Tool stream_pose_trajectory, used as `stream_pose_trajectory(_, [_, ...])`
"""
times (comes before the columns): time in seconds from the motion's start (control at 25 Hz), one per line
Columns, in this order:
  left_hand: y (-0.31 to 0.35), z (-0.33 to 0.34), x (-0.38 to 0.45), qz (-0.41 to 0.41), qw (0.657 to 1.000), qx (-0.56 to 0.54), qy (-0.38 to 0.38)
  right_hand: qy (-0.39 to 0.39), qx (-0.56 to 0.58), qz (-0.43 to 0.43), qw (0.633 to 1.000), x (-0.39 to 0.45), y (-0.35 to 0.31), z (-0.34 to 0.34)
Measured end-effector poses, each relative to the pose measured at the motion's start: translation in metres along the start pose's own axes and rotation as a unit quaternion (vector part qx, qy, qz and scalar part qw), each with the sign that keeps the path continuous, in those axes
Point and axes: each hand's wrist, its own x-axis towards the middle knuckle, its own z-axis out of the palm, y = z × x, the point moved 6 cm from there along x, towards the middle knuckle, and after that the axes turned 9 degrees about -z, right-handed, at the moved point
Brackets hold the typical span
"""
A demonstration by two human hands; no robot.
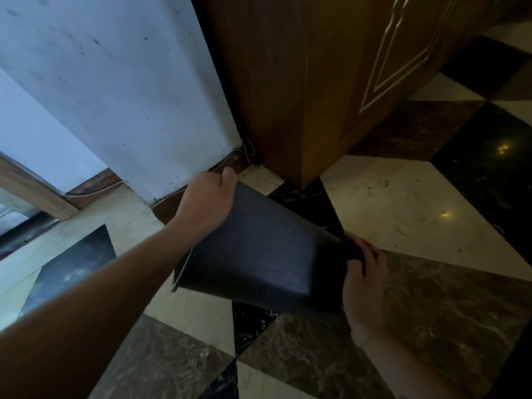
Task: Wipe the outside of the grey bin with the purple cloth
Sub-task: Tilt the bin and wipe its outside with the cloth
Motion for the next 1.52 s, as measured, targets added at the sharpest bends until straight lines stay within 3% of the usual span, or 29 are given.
stream_pose_trajectory(0.08, [-0.014, 0.0, -0.027, 0.046, 0.998, -0.027, -0.026, 0.036, 0.124, 0.102, 0.986, 0.012, 0.012, -0.003])
stream_pose_trajectory(0.16, [-0.042, 0.003, -0.053, 0.015, 0.994, -0.044, -0.095, 0.03, 0.15, 0.142, 0.978, 0.013, 0.025, -0.002])
stream_pose_trajectory(0.32, [-0.082, 0.002, -0.082, -0.125, 0.96, -0.169, -0.187, -0.005, 0.081, 0.142, 0.986, -0.01, 0.045, 0.009])
stream_pose_trajectory(0.44, [-0.094, 0.013, -0.076, -0.235, 0.942, -0.136, -0.198, -0.032, -0.004, 0.089, 0.995, -0.026, 0.048, 0.013])
stream_pose_trajectory(0.56, [-0.094, 0.021, -0.075, -0.195, 0.963, -0.089, -0.16, -0.081, -0.081, 0.069, 0.991, -0.037, 0.05, 0.019])
stream_pose_trajectory(0.8, [-0.096, 0.03, -0.101, -0.153, 0.973, -0.119, -0.128, -0.107, -0.198, 0.029, 0.974, -0.045, 0.013, 0.031])
stream_pose_trajectory(0.88, [-0.088, 0.034, -0.11, -0.13, 0.978, -0.117, -0.114, -0.121, -0.2, -0.064, 0.97, -0.073, -0.033, 0.056])
stream_pose_trajectory(1.04, [-0.083, 0.04, -0.123, -0.12, 0.979, -0.14, -0.088, -0.173, -0.092, -0.243, 0.95, -0.084, -0.094, 0.11])
stream_pose_trajectory(1.12, [-0.086, 0.038, -0.124, -0.121, 0.982, -0.127, -0.063, -0.223, -0.148, -0.283, 0.921, -0.05, -0.087, 0.121])
stream_pose_trajectory(1.24, [-0.091, 0.038, -0.124, -0.126, 0.986, -0.096, -0.05, -0.266, -0.254, -0.147, 0.918, 0.008, -0.022, 0.097])
stream_pose_trajectory(1.36, [-0.091, 0.038, -0.121, -0.124, 0.987, -0.092, -0.045, -0.202, -0.247, -0.014, 0.948, -0.002, 0.024, 0.044])
stream_pose_trajectory(1.44, [-0.083, 0.038, -0.121, -0.102, 0.99, -0.087, -0.042, -0.183, -0.246, -0.087, 0.948, -0.051, -0.008, 0.047])
stream_pose_trajectory(1.52, [-0.082, 0.039, -0.122, -0.103, 0.988, -0.105, -0.044, -0.236, -0.147, -0.241, 0.93, -0.092, -0.06, 0.084])
